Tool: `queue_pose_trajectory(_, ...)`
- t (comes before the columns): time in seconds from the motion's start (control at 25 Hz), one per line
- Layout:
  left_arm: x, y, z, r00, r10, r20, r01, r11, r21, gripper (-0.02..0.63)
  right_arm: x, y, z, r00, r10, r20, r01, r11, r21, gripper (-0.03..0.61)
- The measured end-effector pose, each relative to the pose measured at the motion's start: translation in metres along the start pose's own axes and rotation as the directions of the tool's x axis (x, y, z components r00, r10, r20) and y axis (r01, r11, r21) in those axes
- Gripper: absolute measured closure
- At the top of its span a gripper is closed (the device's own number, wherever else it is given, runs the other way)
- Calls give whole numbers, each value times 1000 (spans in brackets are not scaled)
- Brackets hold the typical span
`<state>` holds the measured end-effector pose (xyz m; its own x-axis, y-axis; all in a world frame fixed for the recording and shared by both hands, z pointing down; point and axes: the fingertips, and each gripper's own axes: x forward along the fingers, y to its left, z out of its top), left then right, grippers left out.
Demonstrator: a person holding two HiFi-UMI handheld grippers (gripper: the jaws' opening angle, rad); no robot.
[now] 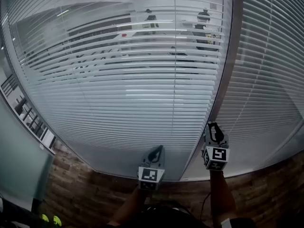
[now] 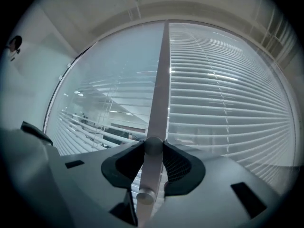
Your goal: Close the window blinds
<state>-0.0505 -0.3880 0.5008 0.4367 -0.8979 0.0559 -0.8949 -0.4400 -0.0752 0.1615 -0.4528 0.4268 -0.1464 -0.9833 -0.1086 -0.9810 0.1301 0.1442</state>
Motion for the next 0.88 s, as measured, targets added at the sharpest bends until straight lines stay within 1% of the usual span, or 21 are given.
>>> queue_pose_trajectory(0.08,1,-4,-1,1000,-12,1,12,1000,-3,620,-1,2,1,1000,9,-7,-9,997,-74,451)
queue_pose_trajectory(0.16,1,-6,1,1000,-22,14,22,1000,0,620,0,4,2,1000,15,0,-15,985,-172,453)
queue_pose_trajectory(0.24,2,-10,5,999,-32,29,32,999,11,620,1,6,2,1000,18,2,-17,963,-270,453)
queue_pose_trajectory(0.36,3,-14,8,998,-45,40,44,999,27,620,0,8,2,999,22,-25,-30,918,-395,453)
queue_pose_trajectory(0.44,4,-16,7,998,-52,38,50,998,29,620,-1,10,3,999,26,-46,-44,875,-482,453)
queue_pose_trajectory(0.48,5,-17,6,998,-54,35,53,998,27,620,-2,11,3,998,30,-53,-54,841,-539,453)
queue_pose_trajectory(0.6,7,-20,2,998,-60,21,59,998,20,620,0,12,1,996,41,-83,-88,707,-701,453)
queue_pose_trajectory(0.64,7,-20,0,998,-61,18,60,998,18,620,0,13,0,995,44,-93,-98,673,-733,453)
queue_pose_trajectory(0.68,7,-21,0,998,-62,17,62,998,16,620,0,13,-1,994,46,-103,-108,647,-755,453)
queue_pose_trajectory(0.76,8,-23,-1,998,-65,18,65,998,15,620,0,13,-3,993,45,-112,-116,612,-782,453)
queue_pose_trajectory(0.8,9,-24,-1,998,-66,19,66,998,16,620,0,13,-3,993,43,-110,-114,603,-790,453)
queue_pose_trajectory(0.84,9,-23,-1,998,-66,18,66,998,19,620,0,13,-4,994,40,-103,-106,603,-791,453)
queue_pose_trajectory(0.88,9,-23,0,998,-65,18,65,998,21,620,0,14,-3,995,38,-91,-95,613,-784,453)
